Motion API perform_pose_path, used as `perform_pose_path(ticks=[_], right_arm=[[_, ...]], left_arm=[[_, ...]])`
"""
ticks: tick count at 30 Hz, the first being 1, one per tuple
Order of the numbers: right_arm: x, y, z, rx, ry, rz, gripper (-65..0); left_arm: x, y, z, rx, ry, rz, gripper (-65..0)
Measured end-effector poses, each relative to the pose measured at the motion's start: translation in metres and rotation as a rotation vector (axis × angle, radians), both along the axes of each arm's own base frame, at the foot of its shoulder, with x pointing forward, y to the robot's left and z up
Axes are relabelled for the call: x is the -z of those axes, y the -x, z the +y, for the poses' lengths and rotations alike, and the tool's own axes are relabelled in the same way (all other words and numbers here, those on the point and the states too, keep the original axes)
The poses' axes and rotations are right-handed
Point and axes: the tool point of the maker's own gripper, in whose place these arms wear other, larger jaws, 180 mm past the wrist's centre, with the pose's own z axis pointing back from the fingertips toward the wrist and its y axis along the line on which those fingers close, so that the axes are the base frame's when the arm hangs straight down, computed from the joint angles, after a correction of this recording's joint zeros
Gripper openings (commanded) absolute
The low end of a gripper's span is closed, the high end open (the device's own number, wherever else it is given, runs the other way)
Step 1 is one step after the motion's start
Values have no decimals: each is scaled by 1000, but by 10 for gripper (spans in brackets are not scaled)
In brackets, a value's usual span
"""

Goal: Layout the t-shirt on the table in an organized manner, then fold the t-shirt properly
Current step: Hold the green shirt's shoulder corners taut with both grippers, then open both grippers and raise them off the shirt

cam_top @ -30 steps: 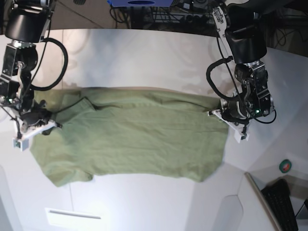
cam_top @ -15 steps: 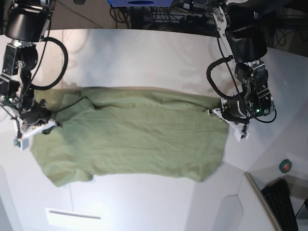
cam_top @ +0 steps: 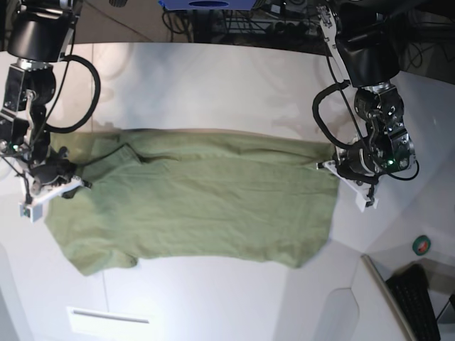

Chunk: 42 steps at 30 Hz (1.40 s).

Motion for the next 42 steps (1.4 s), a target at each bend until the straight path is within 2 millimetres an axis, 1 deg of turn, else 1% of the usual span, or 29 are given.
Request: perform_pose_path(ticks=[8,13,14,16,17,18,20,22,23,24,25,27,28,29,30,31,32,34,36,38,40,42], right_arm=[[0,0,-1,3,0,-1,-650],[-2,3,-17,60,-7,-6,-650],[-2,3,-18,61,-6,-6,-612],[-2,3,-18,60,-6,-8,-491],[-2,3,-17,60,-10,-8,-446],[-2,3,-16,60,-11,-6,-399],[2,7,-14,52,-20,20,-324],[2,7,-14,52,-21,21,-254],[2,7,-14,52,-21,20,-227],[0,6,-14,52,-20,17,-212],[-4,7,-15,59,-28,7,-210],[-27,10,-25,149,-119,-91,-206],[-40,16,-37,217,-166,-149,-206],[-49,27,-52,288,-206,-195,-206],[-53,40,-64,347,-245,-217,-209],[-52,54,-73,387,-278,-210,-209],[-47,68,-76,410,-317,-187,-210],[-41,88,-78,459,-406,-172,-210],[-36,99,-73,468,-485,-149,-210],[-28,111,-77,499,-519,-138,-210],[-12,126,-82,538,-541,-98,-210],[10,139,-78,574,-575,-37,-210]], left_arm=[[-1,-2,-1,0,1,-4,-650],[-1,-2,0,-1,1,-6,-650],[-1,-2,0,-1,2,-6,-607],[-2,-3,-1,-1,6,-9,-466],[-2,-3,-1,-2,5,-12,-403],[-2,-4,-1,-2,4,-14,-321],[-3,-4,0,-4,4,-19,-196],[-7,-13,1,-10,-4,-73,-115],[-9,-18,2,-12,-8,-104,-99],[-12,-22,3,-15,-10,-128,-99],[-15,-24,4,-16,-15,-149,-104],[-25,-26,7,-52,8,-222,-112],[-34,-26,8,-98,61,-291,-112],[-41,-22,14,-145,110,-345,-112],[-44,-13,25,-211,153,-383,-112],[-46,-3,39,-290,188,-414,-112],[-46,8,48,-347,224,-440,-112],[-39,31,60,-418,260,-447,-112],[-29,51,58,-427,266,-427,-112],[-17,66,53,-431,261,-399,-112],[-13,71,53,-450,263,-409,-112],[-4,75,56,-470,266,-390,-125]])
